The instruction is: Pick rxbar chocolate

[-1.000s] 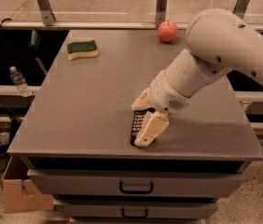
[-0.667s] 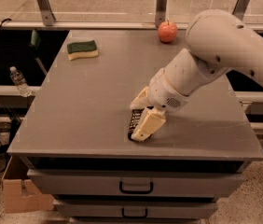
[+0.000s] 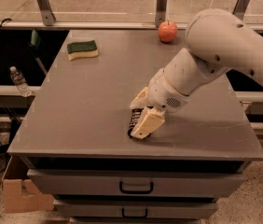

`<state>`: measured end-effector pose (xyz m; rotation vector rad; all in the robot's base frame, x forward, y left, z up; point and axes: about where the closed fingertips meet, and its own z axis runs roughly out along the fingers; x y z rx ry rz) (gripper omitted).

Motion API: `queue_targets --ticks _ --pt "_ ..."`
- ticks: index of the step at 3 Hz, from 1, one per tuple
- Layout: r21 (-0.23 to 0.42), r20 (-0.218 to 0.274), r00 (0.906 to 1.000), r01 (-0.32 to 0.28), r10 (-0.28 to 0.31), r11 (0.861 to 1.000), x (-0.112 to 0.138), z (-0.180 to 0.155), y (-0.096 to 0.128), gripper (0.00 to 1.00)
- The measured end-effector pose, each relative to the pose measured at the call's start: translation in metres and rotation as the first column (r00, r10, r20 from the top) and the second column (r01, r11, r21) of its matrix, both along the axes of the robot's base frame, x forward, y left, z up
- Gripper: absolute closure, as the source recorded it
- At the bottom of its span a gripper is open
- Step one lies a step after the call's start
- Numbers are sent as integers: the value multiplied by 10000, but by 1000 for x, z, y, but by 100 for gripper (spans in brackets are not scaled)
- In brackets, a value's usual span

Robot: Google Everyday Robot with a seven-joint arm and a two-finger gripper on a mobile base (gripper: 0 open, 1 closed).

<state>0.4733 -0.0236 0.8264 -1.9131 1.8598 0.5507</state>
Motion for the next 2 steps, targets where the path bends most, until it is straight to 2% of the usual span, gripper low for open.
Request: queue_targets --ticks 1,2 --pt "1059 242 9979 564 -593 9928 26 14 -7 100" --pt "2284 538 9914 1040 -1192 9680 63 40 -20 100"
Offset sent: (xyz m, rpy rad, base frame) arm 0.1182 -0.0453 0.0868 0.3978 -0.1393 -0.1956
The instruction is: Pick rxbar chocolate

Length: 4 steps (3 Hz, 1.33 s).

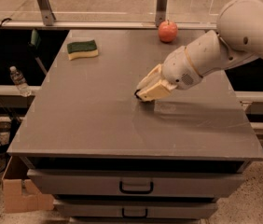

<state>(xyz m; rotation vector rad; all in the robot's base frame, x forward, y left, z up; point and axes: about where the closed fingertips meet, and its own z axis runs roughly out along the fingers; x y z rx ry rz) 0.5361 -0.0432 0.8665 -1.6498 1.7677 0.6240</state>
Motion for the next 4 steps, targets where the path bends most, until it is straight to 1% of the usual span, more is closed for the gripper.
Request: queue_targets --ticks 1,2,3,4 --pt "946 527 9981 273 -324 9951 31 33 -9 100" --pt "1634 999 9938 321 -489 9860 54 66 -15 100" --pt "2648 1638 9846 164 -617 9642 74 116 -21 100" --pt "2648 1637 9846 162 -616 9642 74 116 -21 100"
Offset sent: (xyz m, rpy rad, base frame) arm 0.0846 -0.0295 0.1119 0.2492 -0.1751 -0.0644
